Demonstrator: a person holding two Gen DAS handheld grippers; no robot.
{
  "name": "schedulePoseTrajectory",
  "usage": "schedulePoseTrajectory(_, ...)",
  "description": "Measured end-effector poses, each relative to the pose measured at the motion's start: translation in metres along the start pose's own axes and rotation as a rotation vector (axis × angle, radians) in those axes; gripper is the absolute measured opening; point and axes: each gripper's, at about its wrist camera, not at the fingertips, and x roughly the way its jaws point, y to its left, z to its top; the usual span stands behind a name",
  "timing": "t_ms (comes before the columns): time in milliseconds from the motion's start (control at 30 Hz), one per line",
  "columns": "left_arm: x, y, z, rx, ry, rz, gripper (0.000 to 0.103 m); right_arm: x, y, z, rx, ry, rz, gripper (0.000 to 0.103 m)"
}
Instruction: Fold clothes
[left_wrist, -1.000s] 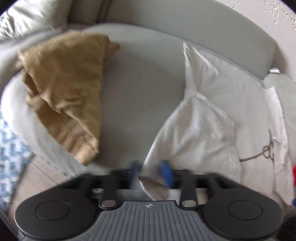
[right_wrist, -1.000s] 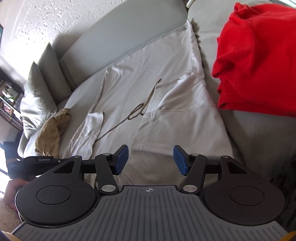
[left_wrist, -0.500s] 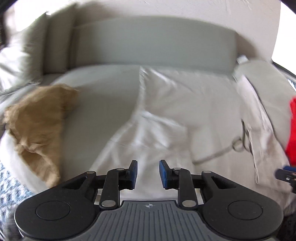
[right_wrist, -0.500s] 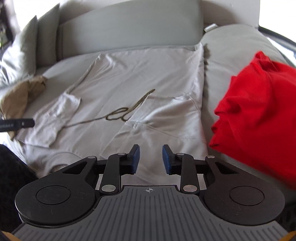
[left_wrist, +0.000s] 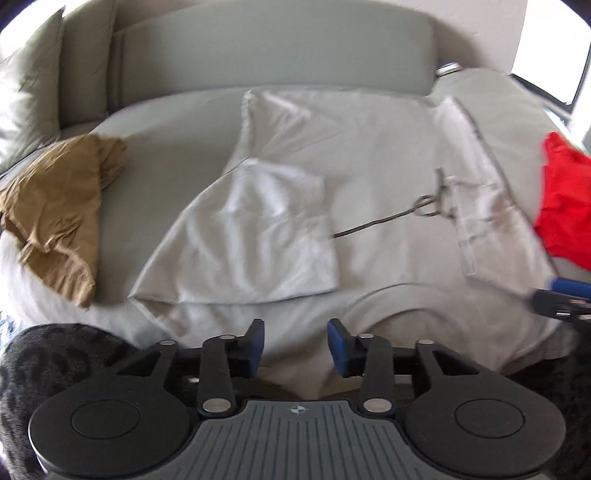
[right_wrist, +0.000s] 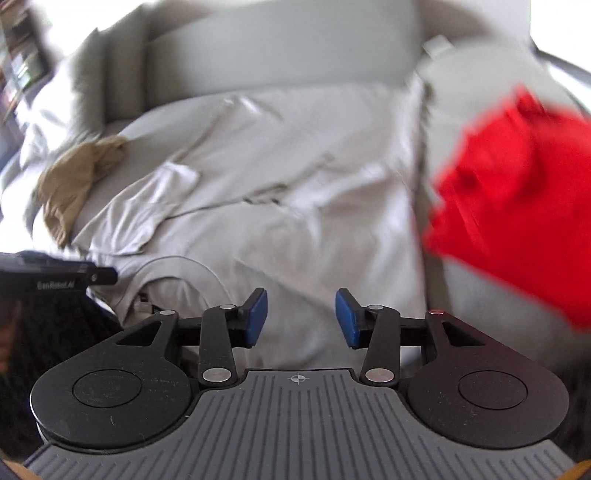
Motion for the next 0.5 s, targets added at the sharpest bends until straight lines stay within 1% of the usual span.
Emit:
schedulePoseTrajectory(133, -0.001, 0.000, -0.001, -0.013, 0.009, -0.005, 0.041, 0.017, 0.022, 0.007, -0.132, -0.010, 0.025, 0.043)
schedulePoseTrajectory(333, 0.002, 0.004, -0.002, -0.052, 0.026, 0.011, 0.041, 0.035, 0.038, 0.007, -0.256, -0.013, -0.051, 0.038)
schedulePoseTrajectory(367, 0.003, 0.004, -0.003, -0.054, 0.027, 0.010, 0.041, 0.038, 0.040, 0.006, -0.279, -0.011, -0.062, 0.034)
schedulePoseTrajectory(433, 0.005, 0.005, -0.003, -0.054, 0.030, 0.003, 0.041, 0.042, 0.042, 0.005, -0.315, -0.019, -0.070, 0.029)
schedulePoseTrajectory(500, 0.006, 0.005, -0.003, -0.052, 0.033, -0.005, 0.041, 0.045, 0.044, 0.006, -0.333, -0.032, -0.078, 0.015)
